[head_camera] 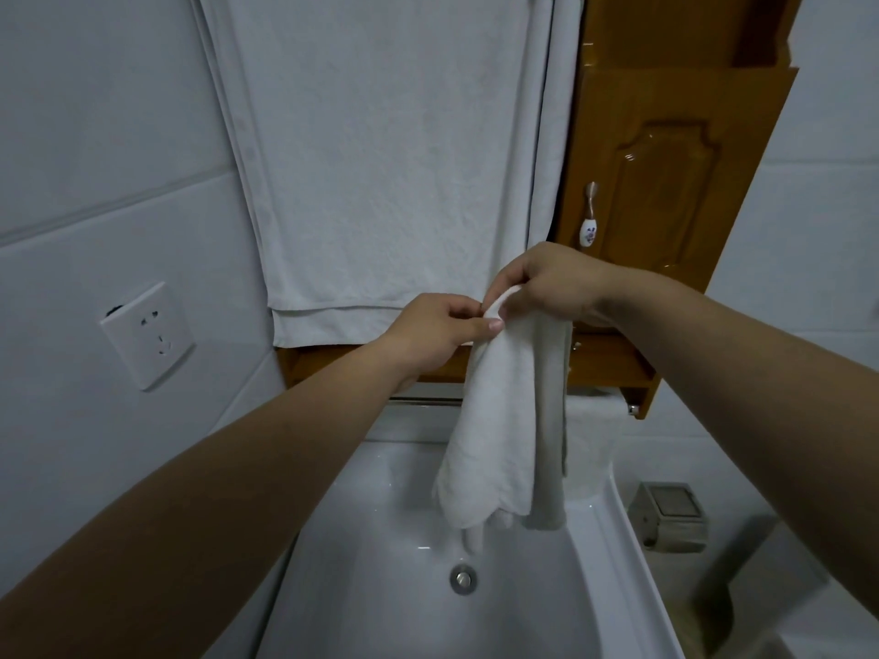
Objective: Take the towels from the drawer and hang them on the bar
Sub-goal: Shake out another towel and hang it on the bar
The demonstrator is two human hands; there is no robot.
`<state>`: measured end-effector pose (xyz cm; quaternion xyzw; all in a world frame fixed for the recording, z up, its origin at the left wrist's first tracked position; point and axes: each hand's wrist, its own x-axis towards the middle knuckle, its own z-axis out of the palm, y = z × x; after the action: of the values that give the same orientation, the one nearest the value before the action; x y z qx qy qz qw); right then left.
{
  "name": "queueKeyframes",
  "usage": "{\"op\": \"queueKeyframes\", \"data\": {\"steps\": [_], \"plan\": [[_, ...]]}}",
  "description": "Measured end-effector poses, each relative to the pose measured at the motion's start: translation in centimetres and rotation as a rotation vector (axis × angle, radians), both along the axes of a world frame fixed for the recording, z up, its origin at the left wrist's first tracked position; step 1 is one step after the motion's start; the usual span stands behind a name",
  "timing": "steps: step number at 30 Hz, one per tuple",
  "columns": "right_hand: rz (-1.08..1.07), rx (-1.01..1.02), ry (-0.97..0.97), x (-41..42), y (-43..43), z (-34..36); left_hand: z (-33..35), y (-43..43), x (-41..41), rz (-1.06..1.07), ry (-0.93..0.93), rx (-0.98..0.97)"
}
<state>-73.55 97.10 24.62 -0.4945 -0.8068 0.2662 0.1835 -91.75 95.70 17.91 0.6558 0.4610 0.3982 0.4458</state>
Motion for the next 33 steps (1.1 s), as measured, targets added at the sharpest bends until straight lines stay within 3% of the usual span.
{"op": "queueKeyframes", "data": {"steps": [10, 14, 20, 24, 33], "plan": [[0.125, 0.086, -0.08, 0.5, -1.2, 0.2, -0.2, -0.3, 0.1, -0.079, -0.2, -0.139], [0.121, 0.074, -0.054, 0.8, -1.6, 0.4, 0.0, -1.3, 0.9, -0.184, -0.151, -0.186], [0.114, 0.11, -0.061, 0.9, -2.3, 0.7, 0.3, -1.5, 1.2, -0.122, -0.177, -0.216], [0.07, 0.169, -0.181, 1.0, -2.5, 0.1, 0.5, -1.6, 1.4, -0.111, -0.117, -0.215], [-0.032, 0.215, -0.219, 0.7, -2.4, -0.9, 1.2, -1.9, 1.4, -0.007, 0.186, -0.028]]}}
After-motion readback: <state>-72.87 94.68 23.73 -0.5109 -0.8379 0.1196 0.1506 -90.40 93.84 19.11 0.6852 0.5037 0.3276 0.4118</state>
